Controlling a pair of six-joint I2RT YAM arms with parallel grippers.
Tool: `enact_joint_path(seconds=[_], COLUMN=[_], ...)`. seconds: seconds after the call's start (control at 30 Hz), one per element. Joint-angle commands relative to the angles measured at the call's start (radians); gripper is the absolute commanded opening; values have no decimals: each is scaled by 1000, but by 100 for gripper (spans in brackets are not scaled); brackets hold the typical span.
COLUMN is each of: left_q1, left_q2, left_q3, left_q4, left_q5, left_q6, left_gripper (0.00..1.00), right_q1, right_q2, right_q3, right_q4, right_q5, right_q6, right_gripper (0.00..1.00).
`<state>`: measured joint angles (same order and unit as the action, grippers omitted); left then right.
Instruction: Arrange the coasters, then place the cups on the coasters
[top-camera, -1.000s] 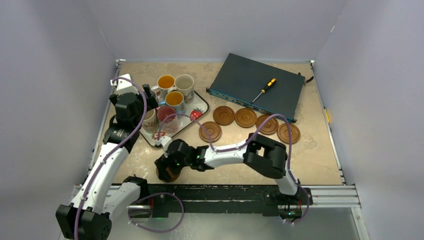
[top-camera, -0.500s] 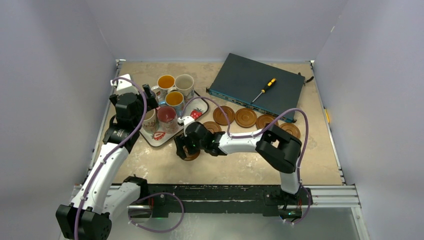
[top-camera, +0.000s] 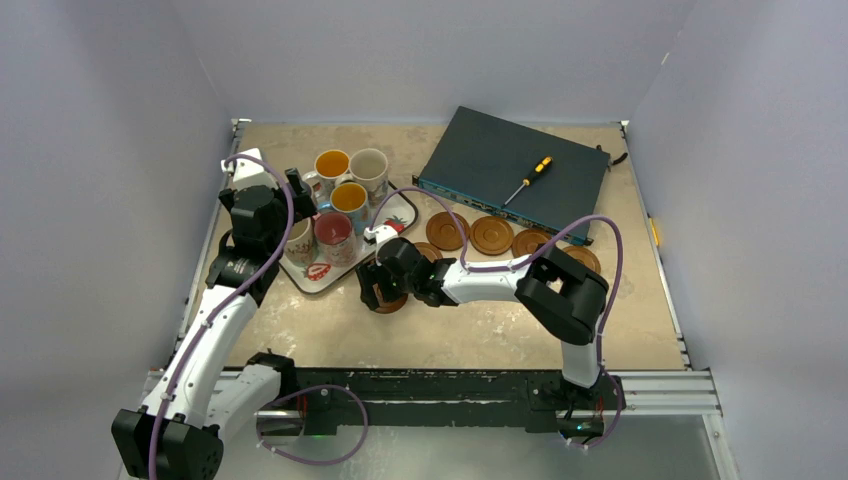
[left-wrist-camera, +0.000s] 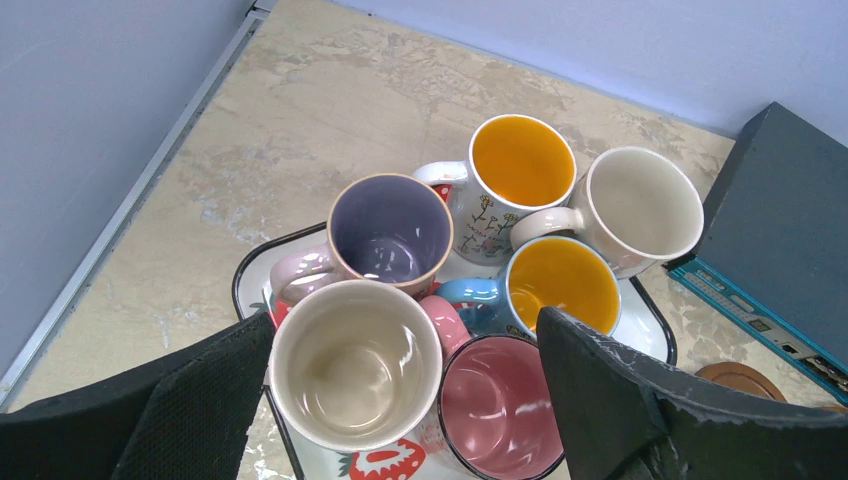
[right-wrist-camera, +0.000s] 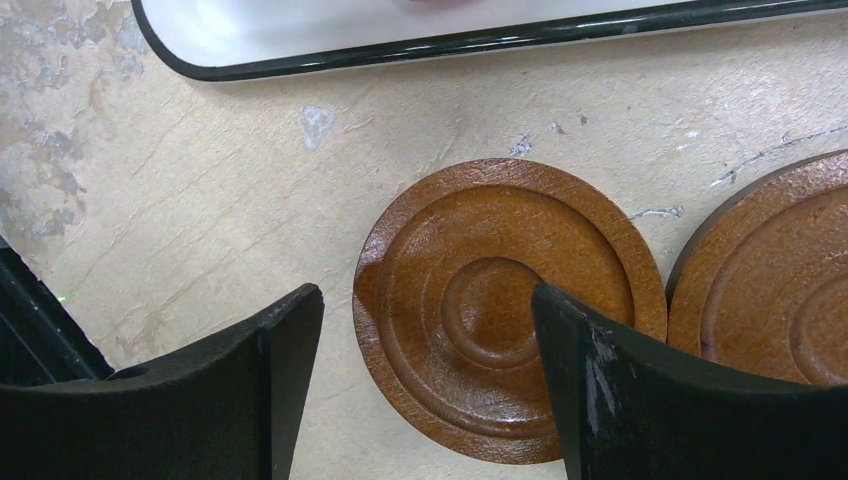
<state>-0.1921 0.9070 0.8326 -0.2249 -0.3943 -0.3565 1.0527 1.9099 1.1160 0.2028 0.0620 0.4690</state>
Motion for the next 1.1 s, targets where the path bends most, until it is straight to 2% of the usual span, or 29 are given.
enact_joint_path(seconds=[0.0,0.17,0.3,0.53,0.7,0.93,1.07], left_q1=[-3,-3,-3,-3,-5,-16,-19], left_q2=[-11,-14,-20,-38,-43,-42,-25], left_q3=[2,2,1,0,0,4,4], left_q4=[27,27,27,38,45,50,57], left_q5=[-7,-8,-11,34,66,92,133], left_q6=[-4,-5,-4,17,28,51,61], left_gripper=[99,99,99,99,99,99,99], right_q1=[-12,-12,-13,-44,-134,-308,-449], right_q2=[-29,-88,-196,-341,-443,-556,-609], right_q3=[-12,9,68,156,174,158,103], right_q4=[-52,-10,-56,-264,-387,-521,-523], right_q5=[27,-95,-171,-53,-31,136,114], right_q6=[-26,-93,-127,-165,-162,-179,-182], right_gripper=[81,90,95,98,98,98,98])
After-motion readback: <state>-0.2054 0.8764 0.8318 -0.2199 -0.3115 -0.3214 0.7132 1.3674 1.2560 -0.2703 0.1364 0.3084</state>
